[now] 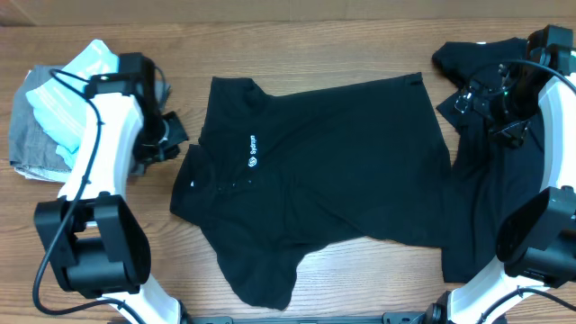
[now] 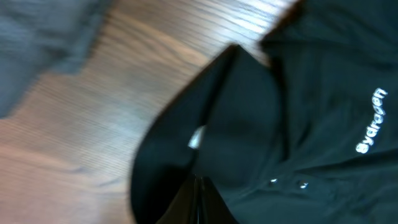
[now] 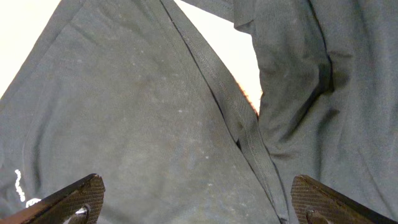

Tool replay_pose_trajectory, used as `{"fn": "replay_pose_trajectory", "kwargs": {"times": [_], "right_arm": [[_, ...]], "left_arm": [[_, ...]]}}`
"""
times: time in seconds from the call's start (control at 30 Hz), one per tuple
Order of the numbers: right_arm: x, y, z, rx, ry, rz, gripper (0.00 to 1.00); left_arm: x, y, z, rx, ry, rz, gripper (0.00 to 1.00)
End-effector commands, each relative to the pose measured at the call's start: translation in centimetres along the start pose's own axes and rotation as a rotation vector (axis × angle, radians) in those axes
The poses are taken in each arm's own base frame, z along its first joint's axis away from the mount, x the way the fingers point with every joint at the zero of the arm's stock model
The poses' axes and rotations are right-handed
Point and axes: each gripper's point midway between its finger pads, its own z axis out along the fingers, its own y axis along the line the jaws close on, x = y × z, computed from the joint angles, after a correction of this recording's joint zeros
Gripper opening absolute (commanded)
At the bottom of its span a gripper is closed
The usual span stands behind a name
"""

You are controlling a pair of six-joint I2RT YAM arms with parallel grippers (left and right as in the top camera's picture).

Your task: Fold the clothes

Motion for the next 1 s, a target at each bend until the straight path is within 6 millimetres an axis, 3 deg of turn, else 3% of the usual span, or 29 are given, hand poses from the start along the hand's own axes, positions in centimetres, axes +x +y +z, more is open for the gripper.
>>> {"fn": "replay_pose_trajectory", "kwargs": {"times": [0.0, 0.2, 0.37, 0.7, 0.97], "right_arm": [[-0.1, 0.0, -0.3, 0.004, -0.013, -0.005, 1.0], [-0.1, 0.0, -0.3, 0.004, -0.013, -0.005, 1.0], [-0.1, 0.0, -0.3, 0.004, -0.013, -0.005, 1.0], [-0.1, 0.0, -0.3, 0.004, -0.013, -0.005, 1.0], [-0.1, 0.0, -0.3, 0.004, -0.013, -0.005, 1.0]], "left_arm": [[2.1, -1.9, 2.2, 0.047, 0.048, 0.067, 0.04], [3.3, -3.3, 6.4, 0.073, 0.04, 0.105, 0.04], [3.6, -1.8, 8.5, 0.015, 0.023, 0.105, 0.04], [3.9, 2.0, 10.7, -0.16, -0.027, 0.107, 0.04], [3.5, 4.4, 10.7, -0.254, -0.05, 0.093, 0.04]]}}
